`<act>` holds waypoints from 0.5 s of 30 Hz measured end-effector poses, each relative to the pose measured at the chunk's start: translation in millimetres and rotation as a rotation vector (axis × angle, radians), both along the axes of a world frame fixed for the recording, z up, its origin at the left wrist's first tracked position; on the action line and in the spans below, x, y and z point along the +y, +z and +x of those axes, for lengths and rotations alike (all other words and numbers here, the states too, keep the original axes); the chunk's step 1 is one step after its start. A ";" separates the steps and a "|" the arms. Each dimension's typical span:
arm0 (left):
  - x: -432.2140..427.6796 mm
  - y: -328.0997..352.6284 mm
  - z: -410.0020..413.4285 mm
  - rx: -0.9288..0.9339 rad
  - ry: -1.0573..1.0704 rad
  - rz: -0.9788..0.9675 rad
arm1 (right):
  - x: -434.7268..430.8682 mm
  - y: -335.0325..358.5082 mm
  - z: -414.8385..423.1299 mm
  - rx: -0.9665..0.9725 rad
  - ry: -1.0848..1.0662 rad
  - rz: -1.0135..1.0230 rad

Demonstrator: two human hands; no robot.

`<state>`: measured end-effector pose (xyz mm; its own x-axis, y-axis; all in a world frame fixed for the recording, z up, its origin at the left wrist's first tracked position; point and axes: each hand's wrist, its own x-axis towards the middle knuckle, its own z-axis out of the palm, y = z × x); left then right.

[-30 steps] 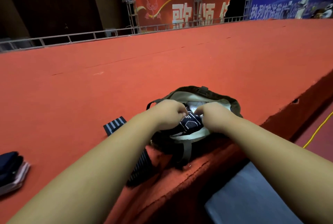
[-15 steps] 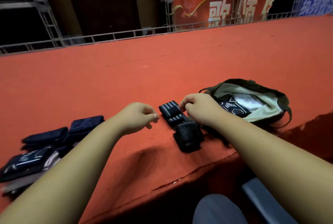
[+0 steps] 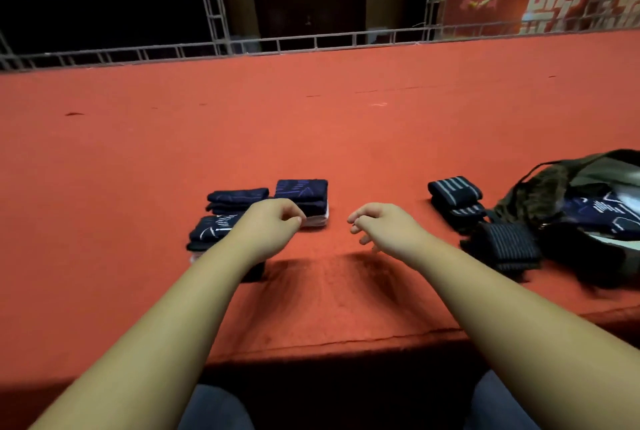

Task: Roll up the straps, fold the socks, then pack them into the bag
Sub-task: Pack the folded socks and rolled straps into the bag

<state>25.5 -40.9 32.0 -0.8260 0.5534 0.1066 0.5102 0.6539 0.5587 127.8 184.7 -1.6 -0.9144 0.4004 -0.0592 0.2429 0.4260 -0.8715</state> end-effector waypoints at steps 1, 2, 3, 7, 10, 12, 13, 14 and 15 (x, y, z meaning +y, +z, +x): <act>-4.7 -4.4 -1.8 -0.007 0.003 0.008 | -4.5 -10.4 -5.5 -0.001 -0.009 -0.032; -7.5 -6.8 -3.3 -0.005 0.002 0.018 | -7.1 -20.7 -9.6 -0.002 -0.024 -0.057; -9.3 -8.3 -5.0 0.005 0.003 0.027 | -8.8 -31.0 -11.8 0.000 -0.044 -0.081; -4.8 -3.0 -14.4 0.039 0.028 0.045 | -10.5 -64.0 -10.8 0.074 -0.130 -0.152; 10.2 8.9 -21.4 0.043 0.030 0.071 | -10.1 -74.1 -9.2 0.156 -0.161 -0.146; 24.2 15.1 -30.8 0.067 0.010 0.034 | -10.0 -77.2 -9.2 0.170 -0.150 -0.125; 32.3 17.4 -37.7 0.095 -0.003 -0.001 | -9.7 -78.1 -9.2 0.177 -0.143 -0.122; 40.1 18.9 -45.8 0.129 -0.012 -0.038 | -8.9 -79.3 -9.4 0.183 -0.138 -0.121; 47.3 20.1 -54.2 0.165 -0.013 -0.074 | -8.1 -80.2 -10.0 0.190 -0.134 -0.117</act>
